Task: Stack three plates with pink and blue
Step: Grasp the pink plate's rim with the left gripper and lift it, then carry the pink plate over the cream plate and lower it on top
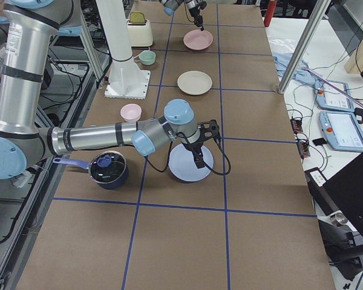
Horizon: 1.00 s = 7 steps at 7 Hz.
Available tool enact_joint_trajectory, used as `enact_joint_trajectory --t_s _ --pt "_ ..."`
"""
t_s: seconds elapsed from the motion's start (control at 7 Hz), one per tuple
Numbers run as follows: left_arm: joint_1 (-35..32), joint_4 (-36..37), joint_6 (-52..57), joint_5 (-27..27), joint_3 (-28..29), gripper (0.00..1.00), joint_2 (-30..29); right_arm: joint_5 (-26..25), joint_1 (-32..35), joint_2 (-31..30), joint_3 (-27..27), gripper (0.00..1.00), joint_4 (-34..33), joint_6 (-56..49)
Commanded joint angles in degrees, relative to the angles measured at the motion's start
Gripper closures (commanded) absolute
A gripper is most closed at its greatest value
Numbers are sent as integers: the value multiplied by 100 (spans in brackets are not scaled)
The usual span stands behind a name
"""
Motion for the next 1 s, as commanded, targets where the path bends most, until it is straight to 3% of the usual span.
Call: enact_joint_trajectory --t_s 0.0,0.29,0.43,0.71,0.86 --pt "-16 634 -3 -243 -662 100 -168 -1 0 0 -7 0 0 -5" --pt "1 2090 -412 -252 -1688 100 -553 -1 0 -17 -51 0 44 -5" --pt "62 3168 -1121 -270 -2094 100 -1278 -1 0 -35 -51 0 53 -5" --pt "1077 4413 -2143 62 -2133 100 -2658 8 0 -53 -60 0 114 21" --pt "1500 4888 -2409 438 -2098 100 -3048 -1 0 -61 -60 0 114 21"
